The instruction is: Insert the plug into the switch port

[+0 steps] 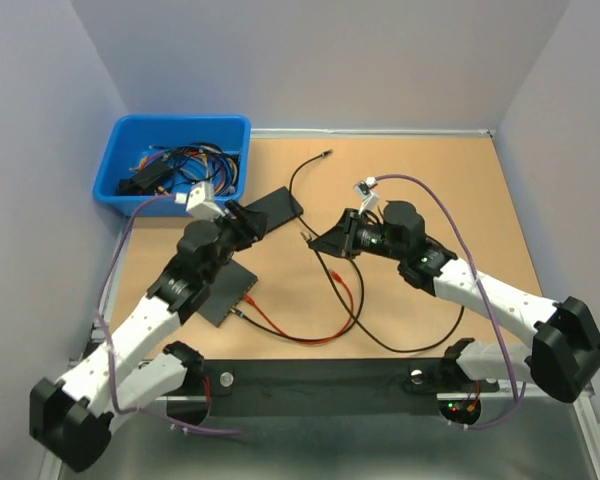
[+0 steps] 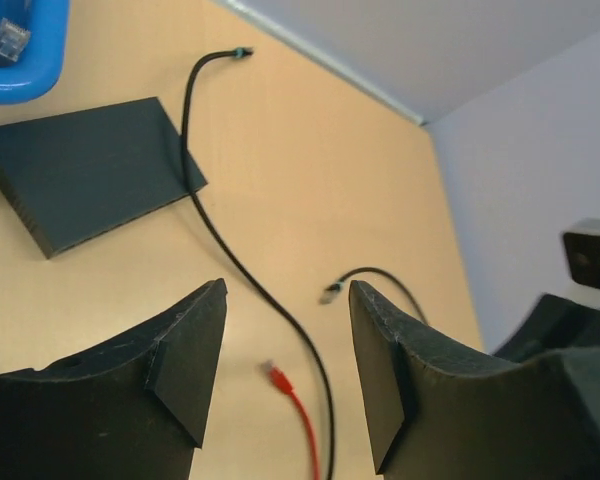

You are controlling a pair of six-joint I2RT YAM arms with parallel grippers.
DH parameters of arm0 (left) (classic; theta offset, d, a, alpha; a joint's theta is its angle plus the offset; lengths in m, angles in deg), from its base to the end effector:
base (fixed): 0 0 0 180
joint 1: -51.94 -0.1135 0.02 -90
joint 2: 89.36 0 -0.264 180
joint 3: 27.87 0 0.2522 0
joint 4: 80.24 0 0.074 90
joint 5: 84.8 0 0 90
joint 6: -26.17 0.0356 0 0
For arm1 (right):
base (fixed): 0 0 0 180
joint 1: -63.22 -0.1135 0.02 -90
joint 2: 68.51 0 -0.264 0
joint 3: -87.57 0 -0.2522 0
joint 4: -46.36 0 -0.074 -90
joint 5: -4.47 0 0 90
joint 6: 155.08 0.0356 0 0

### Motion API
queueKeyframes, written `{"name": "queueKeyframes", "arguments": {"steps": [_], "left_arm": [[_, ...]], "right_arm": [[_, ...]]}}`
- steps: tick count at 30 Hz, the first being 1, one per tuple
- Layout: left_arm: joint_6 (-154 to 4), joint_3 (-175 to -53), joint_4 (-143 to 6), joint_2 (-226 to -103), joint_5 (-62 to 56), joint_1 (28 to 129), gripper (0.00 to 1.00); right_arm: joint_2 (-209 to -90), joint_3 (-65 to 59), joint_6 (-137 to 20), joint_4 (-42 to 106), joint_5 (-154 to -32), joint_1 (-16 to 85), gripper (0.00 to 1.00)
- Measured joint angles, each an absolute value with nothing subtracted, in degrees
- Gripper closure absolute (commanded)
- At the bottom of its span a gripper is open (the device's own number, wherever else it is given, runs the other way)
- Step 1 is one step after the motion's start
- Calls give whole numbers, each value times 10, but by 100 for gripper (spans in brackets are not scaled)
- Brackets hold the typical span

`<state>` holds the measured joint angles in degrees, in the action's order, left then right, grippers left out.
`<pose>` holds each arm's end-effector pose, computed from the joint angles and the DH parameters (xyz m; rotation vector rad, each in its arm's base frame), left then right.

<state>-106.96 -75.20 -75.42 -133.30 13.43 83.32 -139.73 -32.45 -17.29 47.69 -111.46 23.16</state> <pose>0.1656 -0.0950 0.3089 -0.2867 1.6446 -0.8879 0.2095 0.1965 0.2960 -0.2449 1.9699 1.4594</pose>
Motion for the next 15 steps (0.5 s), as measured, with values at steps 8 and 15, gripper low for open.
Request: {"name": "queueKeyframes", "arguments": {"steps": [8, 15], "left_arm": [[-967, -953, -700, -1615, 137, 832, 38], [-911, -1226, -594, -1884, 159, 822, 38]], "right_arm": [[-1354, -365, -197, 375, -1038, 239, 100], [-1315, -365, -210, 334, -1006, 242, 100]]}}
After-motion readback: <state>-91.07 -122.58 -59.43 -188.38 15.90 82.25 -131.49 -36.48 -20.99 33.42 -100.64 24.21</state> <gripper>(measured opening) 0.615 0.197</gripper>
